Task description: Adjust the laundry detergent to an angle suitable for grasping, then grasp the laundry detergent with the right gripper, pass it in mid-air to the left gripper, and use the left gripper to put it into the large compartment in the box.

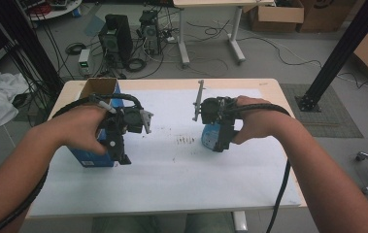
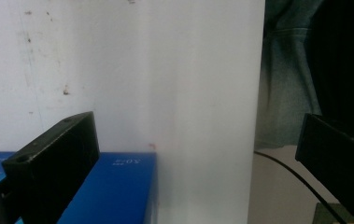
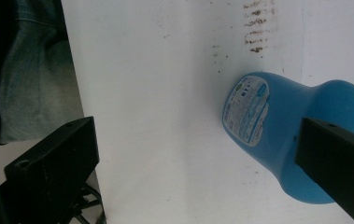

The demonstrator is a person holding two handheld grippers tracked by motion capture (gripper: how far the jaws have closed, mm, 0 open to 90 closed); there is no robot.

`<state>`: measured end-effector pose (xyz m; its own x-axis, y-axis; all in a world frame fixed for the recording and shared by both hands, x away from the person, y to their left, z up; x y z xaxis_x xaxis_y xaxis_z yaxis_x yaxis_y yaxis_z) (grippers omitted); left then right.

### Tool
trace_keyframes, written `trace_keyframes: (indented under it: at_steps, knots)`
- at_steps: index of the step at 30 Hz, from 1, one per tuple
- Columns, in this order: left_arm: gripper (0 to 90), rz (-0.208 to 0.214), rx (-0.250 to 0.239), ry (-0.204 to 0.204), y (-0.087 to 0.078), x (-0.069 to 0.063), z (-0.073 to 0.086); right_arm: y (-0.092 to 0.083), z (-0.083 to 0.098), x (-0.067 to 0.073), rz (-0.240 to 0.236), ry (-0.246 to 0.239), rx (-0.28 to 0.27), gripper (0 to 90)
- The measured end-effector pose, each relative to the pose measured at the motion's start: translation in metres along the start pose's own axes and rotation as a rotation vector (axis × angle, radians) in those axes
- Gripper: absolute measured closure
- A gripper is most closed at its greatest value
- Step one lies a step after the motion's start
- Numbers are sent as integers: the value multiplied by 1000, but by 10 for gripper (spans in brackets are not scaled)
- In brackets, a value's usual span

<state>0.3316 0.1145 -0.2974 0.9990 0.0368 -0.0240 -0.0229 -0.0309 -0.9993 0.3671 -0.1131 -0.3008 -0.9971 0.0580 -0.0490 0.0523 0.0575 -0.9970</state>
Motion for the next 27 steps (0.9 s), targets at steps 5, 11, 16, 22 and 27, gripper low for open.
trace_keyframes:
  at_steps: [5,11,16,22,27]
  knots:
    - [1,-2,2,0,-2,0,0,-1,0,2,-1,-1,-3,0]
    - [1,-11,12,-3,-6,0,1,-4,2,1,5,5,-13,0]
    - [1,-17,5,2,-7,2,-2,-4,3,0,10,3,-17,0]
    - [1,-18,-5,1,-6,3,-5,-3,5,-1,10,6,-8,0]
    - [1,-20,6,6,-7,3,-5,-4,6,2,11,4,-15,0]
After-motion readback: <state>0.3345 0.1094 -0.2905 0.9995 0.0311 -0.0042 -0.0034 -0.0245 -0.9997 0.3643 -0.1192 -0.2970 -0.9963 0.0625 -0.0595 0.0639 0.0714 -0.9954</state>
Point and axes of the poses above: each handheld gripper's, and its own axes: y roughly forward along the jaws, z roughly out of its underside, x roughly to its left, the point moved 6 cm from there along y, roughly forward along the jaws, and after that the axes turned 2 degrees about x, right-handed, at the moved point
